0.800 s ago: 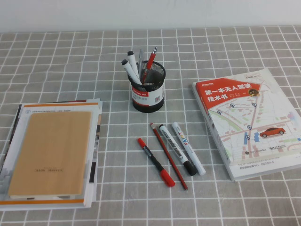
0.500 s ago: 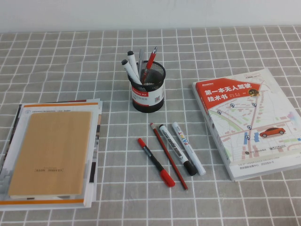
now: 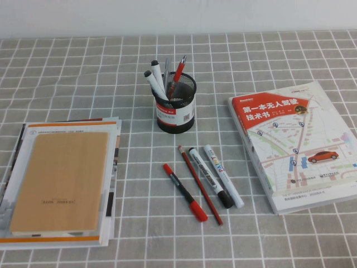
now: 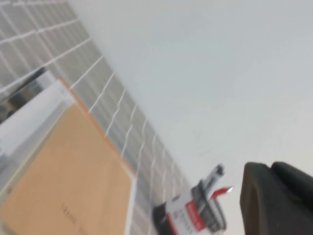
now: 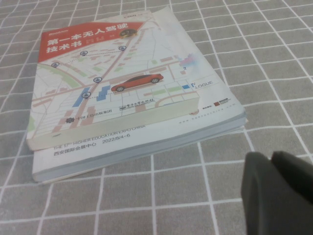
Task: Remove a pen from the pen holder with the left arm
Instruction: 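Take a marker out of the pen holder and lay it on the table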
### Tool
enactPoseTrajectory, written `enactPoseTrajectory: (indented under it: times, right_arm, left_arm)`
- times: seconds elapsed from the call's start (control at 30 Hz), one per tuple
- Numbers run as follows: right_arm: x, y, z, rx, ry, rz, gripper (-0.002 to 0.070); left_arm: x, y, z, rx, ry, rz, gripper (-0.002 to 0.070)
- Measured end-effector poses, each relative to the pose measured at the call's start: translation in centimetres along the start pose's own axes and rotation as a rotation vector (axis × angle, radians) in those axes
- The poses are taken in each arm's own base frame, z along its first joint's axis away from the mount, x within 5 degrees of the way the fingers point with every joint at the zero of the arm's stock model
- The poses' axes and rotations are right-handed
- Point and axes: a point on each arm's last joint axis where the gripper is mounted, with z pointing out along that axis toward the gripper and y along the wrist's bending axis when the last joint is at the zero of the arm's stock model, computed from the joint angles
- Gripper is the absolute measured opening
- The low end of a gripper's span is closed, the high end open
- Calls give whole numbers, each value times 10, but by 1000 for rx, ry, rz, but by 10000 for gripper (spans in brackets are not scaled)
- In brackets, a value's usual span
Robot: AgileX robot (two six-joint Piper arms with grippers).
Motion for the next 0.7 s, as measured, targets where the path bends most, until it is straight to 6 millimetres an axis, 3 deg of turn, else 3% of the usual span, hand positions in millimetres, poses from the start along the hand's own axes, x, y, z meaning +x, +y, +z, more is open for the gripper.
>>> enactPoseTrajectory:
  times: [0.27,0.5,0.57,0.7]
  right_arm:
    - [0,0,0,0,0,0,-13]
    - [0,0,0,0,0,0,-13]
    - [0,0,0,0,0,0,-13]
    - [0,0,0,0,0,0,-13]
  left_arm:
    - [-12,-5,-1,63,-133,-31,-3]
    - [-12,-8,-1,58,-113,9,-3]
    - [-18,-21,-4,78,-110,120,-3]
    - [-50,-72,-4,85,-94,492,-3]
